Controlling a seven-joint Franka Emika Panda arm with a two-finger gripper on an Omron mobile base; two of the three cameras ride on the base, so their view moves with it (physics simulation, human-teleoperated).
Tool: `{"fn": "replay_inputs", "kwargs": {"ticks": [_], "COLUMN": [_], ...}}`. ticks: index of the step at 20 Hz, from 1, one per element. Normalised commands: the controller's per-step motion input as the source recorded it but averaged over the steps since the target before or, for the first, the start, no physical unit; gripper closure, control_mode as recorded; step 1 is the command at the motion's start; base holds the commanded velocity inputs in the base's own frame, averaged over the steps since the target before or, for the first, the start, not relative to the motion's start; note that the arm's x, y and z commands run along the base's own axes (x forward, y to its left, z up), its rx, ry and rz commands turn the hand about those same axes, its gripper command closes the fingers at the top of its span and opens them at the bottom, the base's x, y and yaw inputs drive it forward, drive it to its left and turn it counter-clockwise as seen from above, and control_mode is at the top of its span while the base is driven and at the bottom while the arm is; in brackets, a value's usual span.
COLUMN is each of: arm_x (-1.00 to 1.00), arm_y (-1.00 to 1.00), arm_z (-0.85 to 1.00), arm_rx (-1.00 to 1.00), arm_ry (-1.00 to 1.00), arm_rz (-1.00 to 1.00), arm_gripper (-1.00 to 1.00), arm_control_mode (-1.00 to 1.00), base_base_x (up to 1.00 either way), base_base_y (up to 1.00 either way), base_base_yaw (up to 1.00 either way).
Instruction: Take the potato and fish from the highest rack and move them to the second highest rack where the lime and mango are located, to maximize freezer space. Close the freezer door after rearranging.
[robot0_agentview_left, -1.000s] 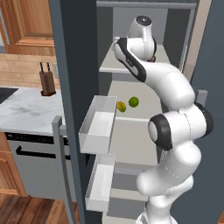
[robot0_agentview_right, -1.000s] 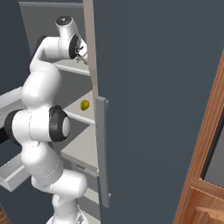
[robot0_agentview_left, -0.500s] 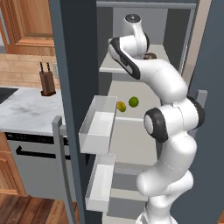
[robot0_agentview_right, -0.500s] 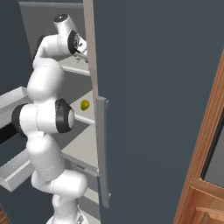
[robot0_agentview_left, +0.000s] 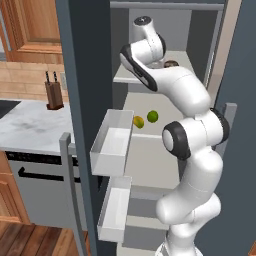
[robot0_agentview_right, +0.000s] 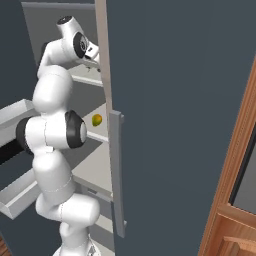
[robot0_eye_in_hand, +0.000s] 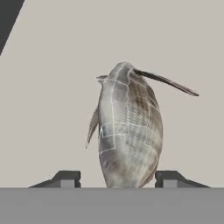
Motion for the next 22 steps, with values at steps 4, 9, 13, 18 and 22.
{"fn": "replay_inputs", "kwargs": {"ticks": [4,9,13,18,22], "arm_x": [-0.08,-0.17,-0.57,-0.96,-1.00], "arm_y": [-0.02,-0.02,0.00,0.00,0.00], "arm_z": [-0.21,-0.14,-0.06,-0.06,-0.15], "arm_rx": [0.00,0.00,0.00,0.00,0.00], "arm_ry": [-0.02,-0.09,-0.27,-0.27,-0.22], "arm_rz": [0.00,0.00,0.00,0.00,0.00], "arm_gripper": [1.00,1.00,1.00,1.00,1.00], "arm_control_mode": [-1.00,-1.00,-1.00,-1.00,-1.00], "base_base_x": [0.00,0.00,0.00,0.00,0.00], "base_base_y": [0.00,0.00,0.00,0.00,0.00], "base_base_yaw": [0.00,0.00,0.00,0.00,0.00]}}
